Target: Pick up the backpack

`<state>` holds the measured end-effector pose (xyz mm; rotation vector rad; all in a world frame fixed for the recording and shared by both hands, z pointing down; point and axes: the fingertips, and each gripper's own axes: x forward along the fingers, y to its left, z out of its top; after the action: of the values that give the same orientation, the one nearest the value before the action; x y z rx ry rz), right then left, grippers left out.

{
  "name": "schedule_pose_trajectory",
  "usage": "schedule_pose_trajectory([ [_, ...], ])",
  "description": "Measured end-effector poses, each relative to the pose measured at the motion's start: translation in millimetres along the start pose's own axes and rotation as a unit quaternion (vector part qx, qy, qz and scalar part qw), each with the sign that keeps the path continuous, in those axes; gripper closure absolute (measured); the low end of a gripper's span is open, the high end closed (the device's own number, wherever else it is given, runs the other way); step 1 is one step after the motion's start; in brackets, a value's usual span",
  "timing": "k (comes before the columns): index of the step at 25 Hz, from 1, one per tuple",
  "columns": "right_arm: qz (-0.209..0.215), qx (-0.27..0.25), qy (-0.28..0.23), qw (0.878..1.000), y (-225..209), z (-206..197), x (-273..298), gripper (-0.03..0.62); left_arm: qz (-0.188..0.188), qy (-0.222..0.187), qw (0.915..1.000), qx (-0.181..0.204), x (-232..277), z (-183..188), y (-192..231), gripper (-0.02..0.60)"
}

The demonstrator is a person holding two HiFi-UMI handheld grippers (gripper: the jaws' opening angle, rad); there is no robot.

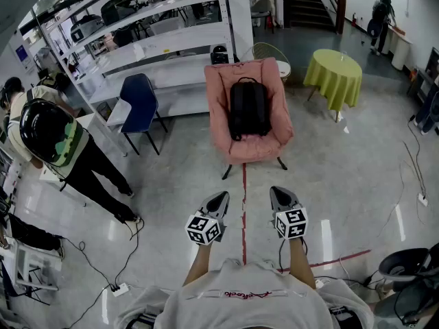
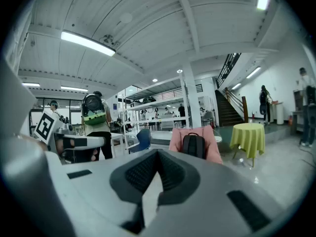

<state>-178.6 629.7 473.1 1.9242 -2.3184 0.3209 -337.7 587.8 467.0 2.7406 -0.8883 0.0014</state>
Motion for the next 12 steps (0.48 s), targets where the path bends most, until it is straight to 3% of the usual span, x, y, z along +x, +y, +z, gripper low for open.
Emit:
schedule_pose_trajectory([
  [12,-0.001,-0.003,-0.005,1.0,0.2,1.5,-6.9,0.577,0.005,-0.005,1.0,0.004,-3.3,1.0,-2.8,0.572],
])
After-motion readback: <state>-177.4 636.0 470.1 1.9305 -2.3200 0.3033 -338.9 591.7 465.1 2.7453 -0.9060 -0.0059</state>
